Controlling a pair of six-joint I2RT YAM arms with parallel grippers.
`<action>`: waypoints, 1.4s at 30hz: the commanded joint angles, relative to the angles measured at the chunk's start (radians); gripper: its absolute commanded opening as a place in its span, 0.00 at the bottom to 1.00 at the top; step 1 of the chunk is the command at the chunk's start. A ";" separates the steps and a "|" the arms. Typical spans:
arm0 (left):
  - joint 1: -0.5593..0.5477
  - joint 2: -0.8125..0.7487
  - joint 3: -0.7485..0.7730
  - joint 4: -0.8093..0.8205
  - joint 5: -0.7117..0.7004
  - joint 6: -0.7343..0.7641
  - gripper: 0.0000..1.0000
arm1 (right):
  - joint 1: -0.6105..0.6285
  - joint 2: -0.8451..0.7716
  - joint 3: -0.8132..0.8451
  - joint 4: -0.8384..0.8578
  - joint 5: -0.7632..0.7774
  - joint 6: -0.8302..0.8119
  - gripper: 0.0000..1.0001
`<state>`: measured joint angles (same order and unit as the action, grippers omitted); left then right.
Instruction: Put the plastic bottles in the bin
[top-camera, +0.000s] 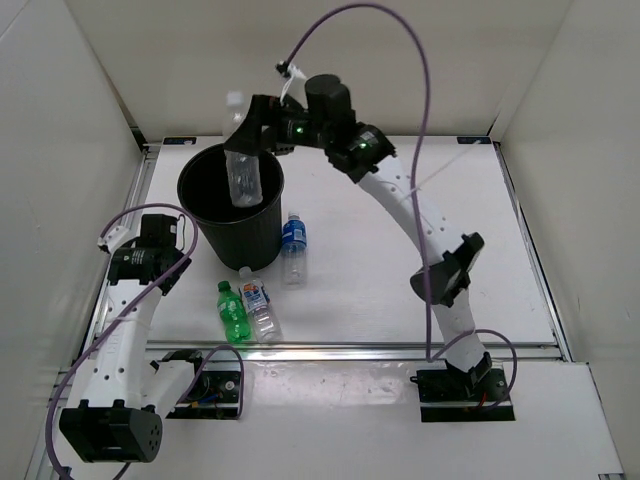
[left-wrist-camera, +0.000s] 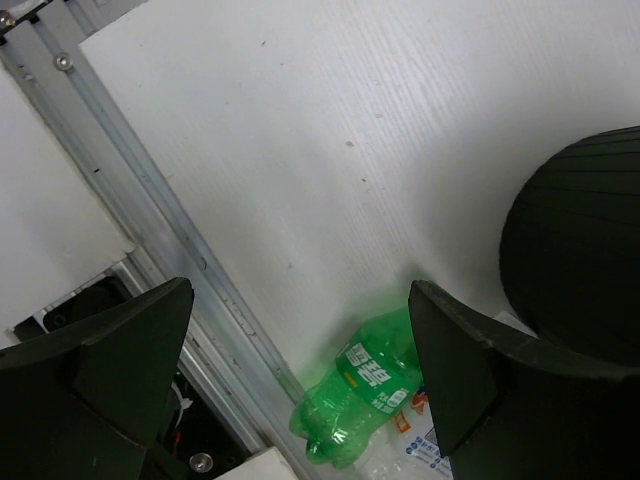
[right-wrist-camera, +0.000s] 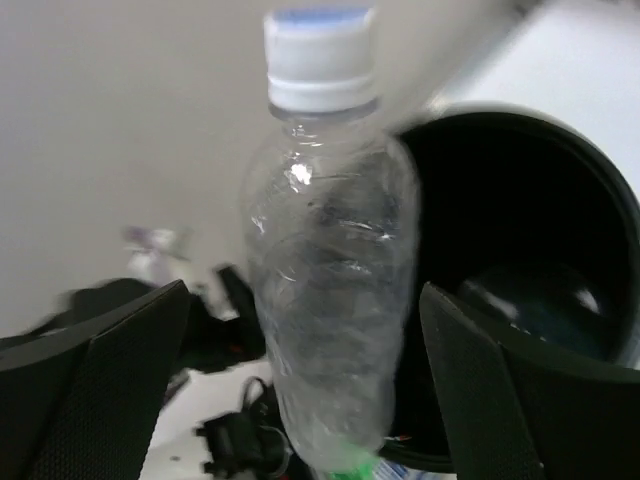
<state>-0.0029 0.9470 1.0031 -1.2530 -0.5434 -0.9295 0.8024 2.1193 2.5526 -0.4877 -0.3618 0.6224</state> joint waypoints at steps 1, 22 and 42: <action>0.003 -0.007 -0.023 0.061 0.019 0.027 1.00 | -0.009 -0.025 0.000 -0.009 0.050 -0.065 1.00; 0.003 -0.037 -0.052 0.135 0.068 0.080 1.00 | -0.333 -0.241 -1.002 0.090 -0.388 0.040 1.00; 0.003 -0.010 -0.061 0.126 0.122 0.118 1.00 | -0.172 0.180 -0.739 -0.012 -0.433 0.027 0.99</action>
<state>-0.0029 0.9436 0.9421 -1.1210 -0.4271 -0.8215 0.6106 2.2715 1.8061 -0.4557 -0.7921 0.6724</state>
